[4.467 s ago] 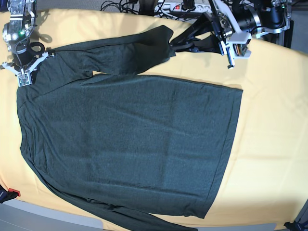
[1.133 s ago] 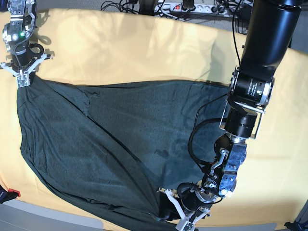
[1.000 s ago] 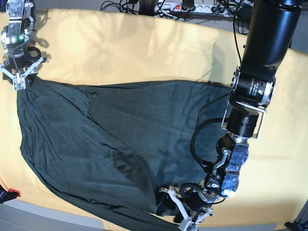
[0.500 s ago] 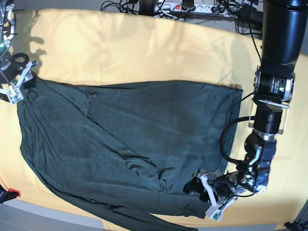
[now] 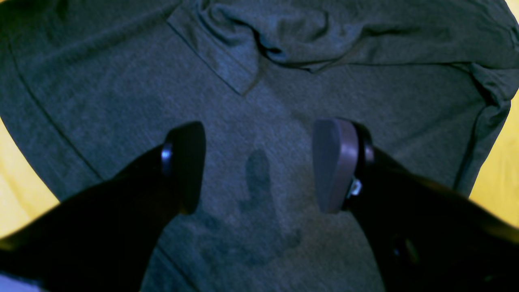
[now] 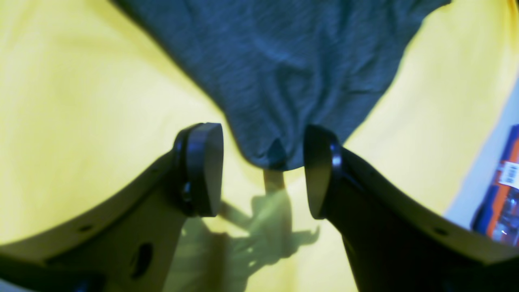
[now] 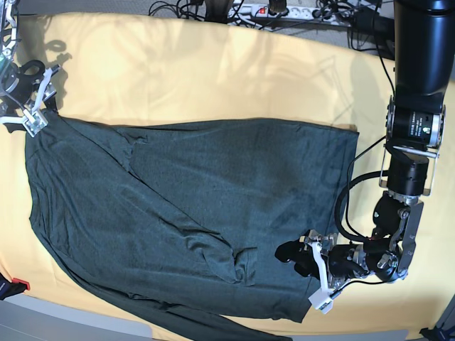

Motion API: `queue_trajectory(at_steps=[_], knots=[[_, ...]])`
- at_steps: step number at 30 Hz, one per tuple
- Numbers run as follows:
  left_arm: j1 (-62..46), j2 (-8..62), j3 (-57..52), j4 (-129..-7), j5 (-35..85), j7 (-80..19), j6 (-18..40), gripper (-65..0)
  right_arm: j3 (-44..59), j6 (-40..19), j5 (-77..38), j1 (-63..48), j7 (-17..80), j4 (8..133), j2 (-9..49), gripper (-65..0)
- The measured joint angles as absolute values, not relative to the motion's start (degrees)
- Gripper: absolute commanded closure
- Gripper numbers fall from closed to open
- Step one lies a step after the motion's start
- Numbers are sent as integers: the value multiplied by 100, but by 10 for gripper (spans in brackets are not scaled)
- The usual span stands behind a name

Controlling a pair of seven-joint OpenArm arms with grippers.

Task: Fold the T-shirt properly
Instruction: 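Move left gripper to the hem corner and grasp it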

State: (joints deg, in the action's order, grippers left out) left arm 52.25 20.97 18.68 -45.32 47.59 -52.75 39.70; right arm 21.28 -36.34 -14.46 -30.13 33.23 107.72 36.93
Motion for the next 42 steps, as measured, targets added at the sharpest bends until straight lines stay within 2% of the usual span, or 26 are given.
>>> queue_trajectory(at_steps=[4, 10, 18, 26, 28, 31, 32, 38, 42], knots=[[5227, 2069, 1868, -4532, 4764, -5249, 3968, -418, 1883, -3697, -991, -3041, 3168, 10678, 4040, -325], [5221, 2067, 1918, -4532, 4762, -5256, 3970, -418, 1308, -3378, -633, -3002, 2808, 10652, 4545, -325], [5030, 2082, 1918, -4716, 4762, -5251, 3970, -418, 340, -2491, 373, -2499, 2418, 9966, 4567, -325], [4974, 2095, 1918, -4759, 4757, -5253, 3970, -418, -60, -2429, 451, -2110, 2394, 9334, 4569, -320], [4969, 2099, 1918, -4759, 4755, -5256, 3970, -418, -62, -2502, 451, -2110, 2394, 9330, 4569, -242], [4974, 2095, 1918, -4759, 5223, -5555, 3964, -418, -69, -2591, 451, -2126, 2397, 9325, 4569, -37], [4974, 2093, 1916, -4759, 5428, -5680, 3962, -418, -69, -2587, 445, -2126, 2399, 9323, 4569, 0], [4989, 2097, 1916, -4759, 6410, -6624, 3955, -418, -71, -2239, 449, -2126, 2399, 9327, 4574, 0], [4987, 2126, 1918, -5026, 7214, -7655, 3948, -417, -78, -2176, 412, -2126, 2495, 9413, 4737, 0]])
